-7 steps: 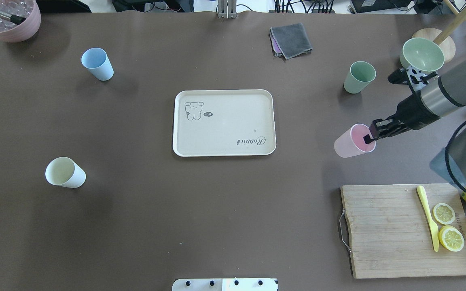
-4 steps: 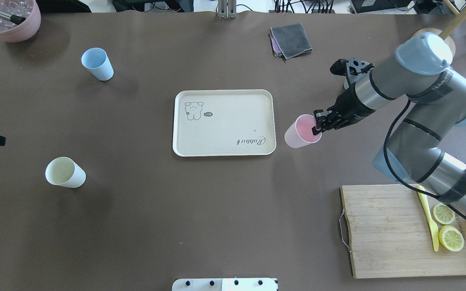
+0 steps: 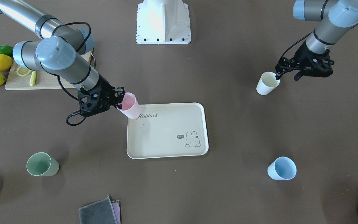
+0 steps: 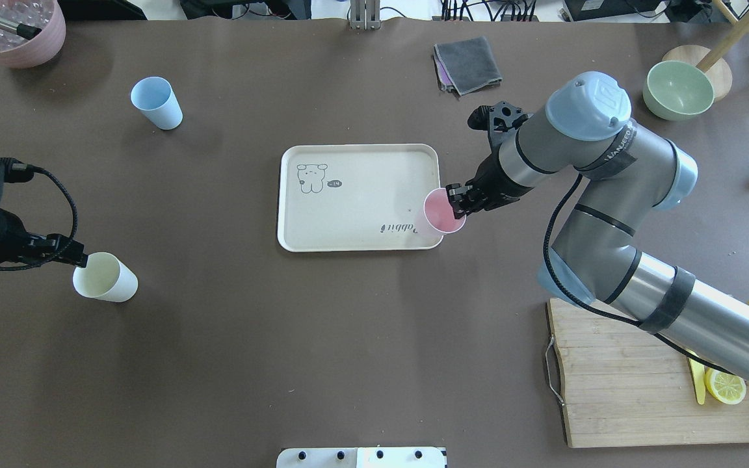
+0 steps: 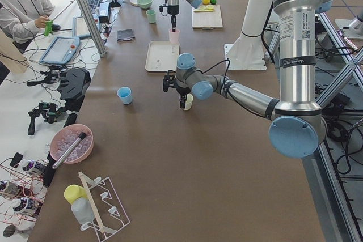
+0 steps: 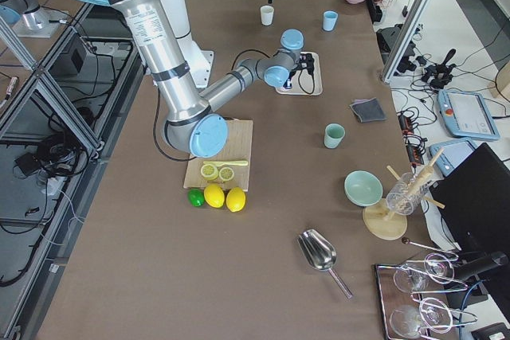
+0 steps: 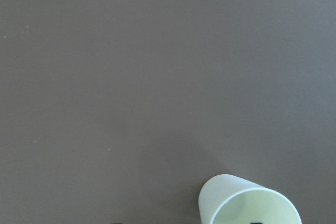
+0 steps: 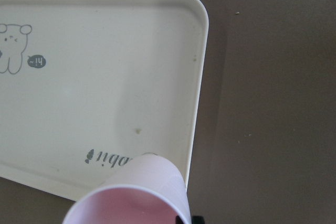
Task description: Place all cups on tray
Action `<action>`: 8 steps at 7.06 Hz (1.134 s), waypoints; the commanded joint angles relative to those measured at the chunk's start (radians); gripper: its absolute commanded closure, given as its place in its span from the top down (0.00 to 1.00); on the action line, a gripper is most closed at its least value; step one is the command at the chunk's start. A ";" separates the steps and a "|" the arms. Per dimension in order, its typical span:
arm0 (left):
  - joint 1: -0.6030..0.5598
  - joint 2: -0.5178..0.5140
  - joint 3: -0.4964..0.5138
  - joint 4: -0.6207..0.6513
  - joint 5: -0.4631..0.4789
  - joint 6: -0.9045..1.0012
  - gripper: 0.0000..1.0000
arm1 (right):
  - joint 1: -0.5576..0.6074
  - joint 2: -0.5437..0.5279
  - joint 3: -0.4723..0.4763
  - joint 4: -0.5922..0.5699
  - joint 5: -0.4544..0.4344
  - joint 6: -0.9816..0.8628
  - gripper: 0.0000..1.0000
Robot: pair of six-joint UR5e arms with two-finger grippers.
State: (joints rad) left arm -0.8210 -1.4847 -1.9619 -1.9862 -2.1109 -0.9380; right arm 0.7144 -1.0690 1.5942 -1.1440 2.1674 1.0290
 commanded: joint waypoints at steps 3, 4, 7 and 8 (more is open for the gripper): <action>0.066 -0.019 0.044 0.003 0.042 -0.011 0.23 | -0.026 0.027 -0.033 0.001 -0.047 0.011 0.00; 0.066 -0.022 0.046 0.006 0.031 -0.010 0.00 | -0.027 0.027 -0.033 0.003 -0.054 0.011 0.00; 0.065 -0.136 0.038 0.070 -0.018 -0.093 0.00 | -0.043 0.056 -0.031 -0.005 -0.100 0.022 0.43; 0.065 -0.238 0.046 0.155 -0.018 -0.117 0.00 | -0.041 0.078 -0.022 -0.035 -0.106 0.061 0.80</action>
State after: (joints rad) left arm -0.7561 -1.6214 -1.9221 -1.9103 -2.1240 -1.0221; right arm 0.6735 -1.0162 1.5654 -1.1541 2.0707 1.0569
